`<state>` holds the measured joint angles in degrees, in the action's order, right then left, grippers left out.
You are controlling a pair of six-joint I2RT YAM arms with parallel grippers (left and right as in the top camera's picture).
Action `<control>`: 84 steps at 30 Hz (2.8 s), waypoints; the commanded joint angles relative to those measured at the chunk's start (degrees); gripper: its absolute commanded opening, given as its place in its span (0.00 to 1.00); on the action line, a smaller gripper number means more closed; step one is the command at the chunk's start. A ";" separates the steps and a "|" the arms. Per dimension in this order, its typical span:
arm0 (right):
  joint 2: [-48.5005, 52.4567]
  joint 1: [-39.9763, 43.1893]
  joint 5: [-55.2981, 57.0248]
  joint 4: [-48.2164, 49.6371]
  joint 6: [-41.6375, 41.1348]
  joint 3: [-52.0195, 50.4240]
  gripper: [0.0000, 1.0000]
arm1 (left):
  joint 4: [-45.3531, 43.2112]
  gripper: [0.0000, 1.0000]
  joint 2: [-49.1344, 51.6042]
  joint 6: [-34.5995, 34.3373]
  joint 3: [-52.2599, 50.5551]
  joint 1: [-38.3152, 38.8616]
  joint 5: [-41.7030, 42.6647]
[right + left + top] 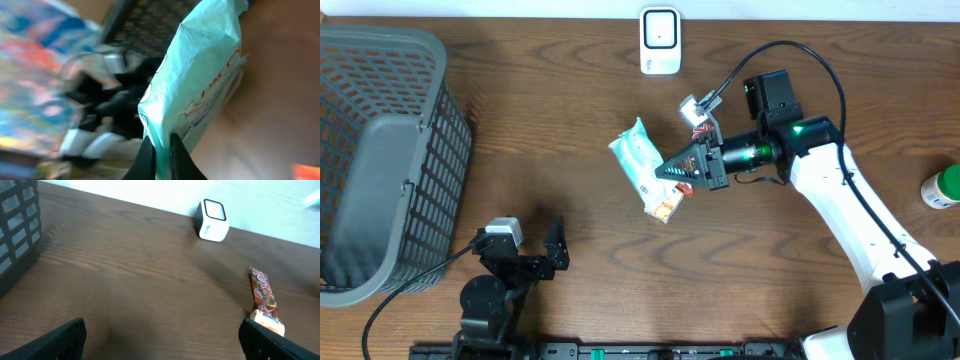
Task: Scan the item barcode
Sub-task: 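Carry the wipes pack with the right gripper to the scanner, then swing the held wipes pack rightward to the right table edge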
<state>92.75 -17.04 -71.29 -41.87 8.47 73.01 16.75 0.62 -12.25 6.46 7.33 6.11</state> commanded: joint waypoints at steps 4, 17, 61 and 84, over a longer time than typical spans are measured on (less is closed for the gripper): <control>0.22 0.07 14.58 6.03 4.57 0.04 0.01 | 1.68 0.98 -0.39 -0.52 -0.79 -0.15 0.76; 7.69 -1.27 31.76 18.34 9.20 2.14 0.01 | 1.68 0.98 -0.39 -0.52 -0.79 -0.15 0.76; 51.43 -6.29 79.47 30.73 37.86 54.16 0.01 | 1.68 0.98 -0.39 -0.52 -0.79 -0.15 0.76; 49.22 -5.90 78.99 24.92 37.03 51.63 0.01 | 1.68 0.98 -0.39 -0.52 -0.79 -0.15 0.76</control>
<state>143.94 -22.48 8.40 -14.68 48.47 124.90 16.75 0.60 -12.25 6.46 7.33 6.11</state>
